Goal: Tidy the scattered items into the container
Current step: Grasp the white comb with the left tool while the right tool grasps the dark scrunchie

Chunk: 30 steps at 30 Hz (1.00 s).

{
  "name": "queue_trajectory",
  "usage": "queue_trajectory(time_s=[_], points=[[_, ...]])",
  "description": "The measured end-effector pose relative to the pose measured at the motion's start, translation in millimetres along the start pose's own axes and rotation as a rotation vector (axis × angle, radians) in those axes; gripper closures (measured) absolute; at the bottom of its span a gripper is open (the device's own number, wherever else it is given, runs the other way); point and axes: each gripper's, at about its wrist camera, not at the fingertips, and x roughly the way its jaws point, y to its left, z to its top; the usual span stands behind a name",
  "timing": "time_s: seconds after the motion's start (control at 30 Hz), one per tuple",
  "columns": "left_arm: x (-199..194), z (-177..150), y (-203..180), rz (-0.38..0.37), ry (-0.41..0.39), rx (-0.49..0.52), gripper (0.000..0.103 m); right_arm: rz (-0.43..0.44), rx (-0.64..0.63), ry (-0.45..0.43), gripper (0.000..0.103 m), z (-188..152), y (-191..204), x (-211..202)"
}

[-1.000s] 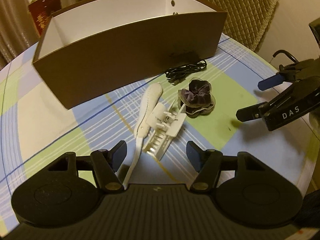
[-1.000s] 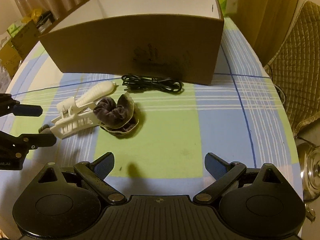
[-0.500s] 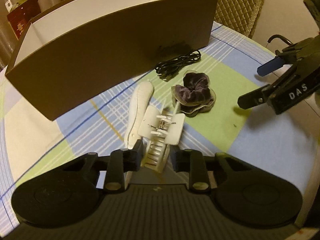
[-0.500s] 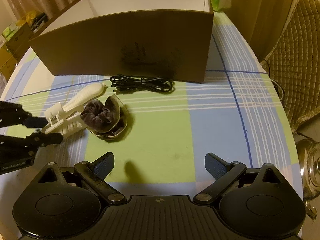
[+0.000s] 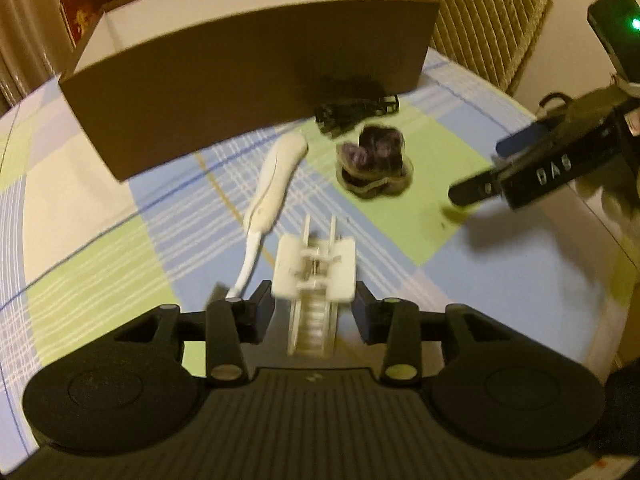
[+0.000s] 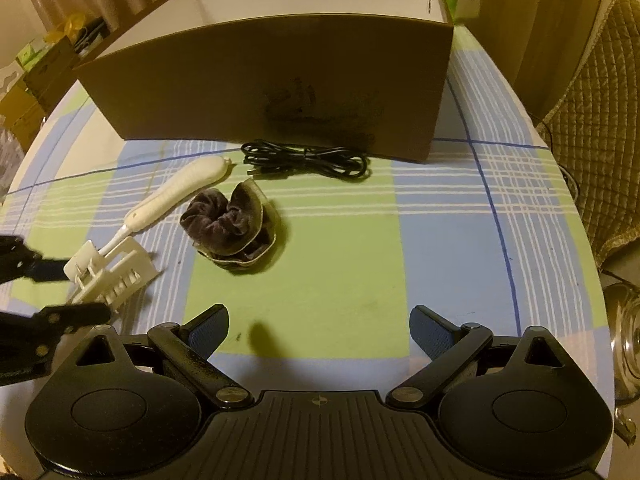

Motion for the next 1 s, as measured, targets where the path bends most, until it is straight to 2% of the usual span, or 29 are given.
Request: queue_trajectory(time_s=[0.13,0.33,0.7,1.0], points=[[12,1,-3,0.011,-0.004,0.003,0.067,0.000,-0.003,-0.003,0.008,0,1,-2],[0,-2,0,0.032,-0.023,0.003,0.067,0.011,0.002,-0.019,0.008,1,2,-3],[-39,8,42,0.163,-0.075,-0.121,0.067,0.077,-0.082,-0.057,0.008,22,30,7],[-44,14,66,0.229,-0.077,-0.166,0.067,0.083,-0.145,-0.061,0.009,42,48,29]])
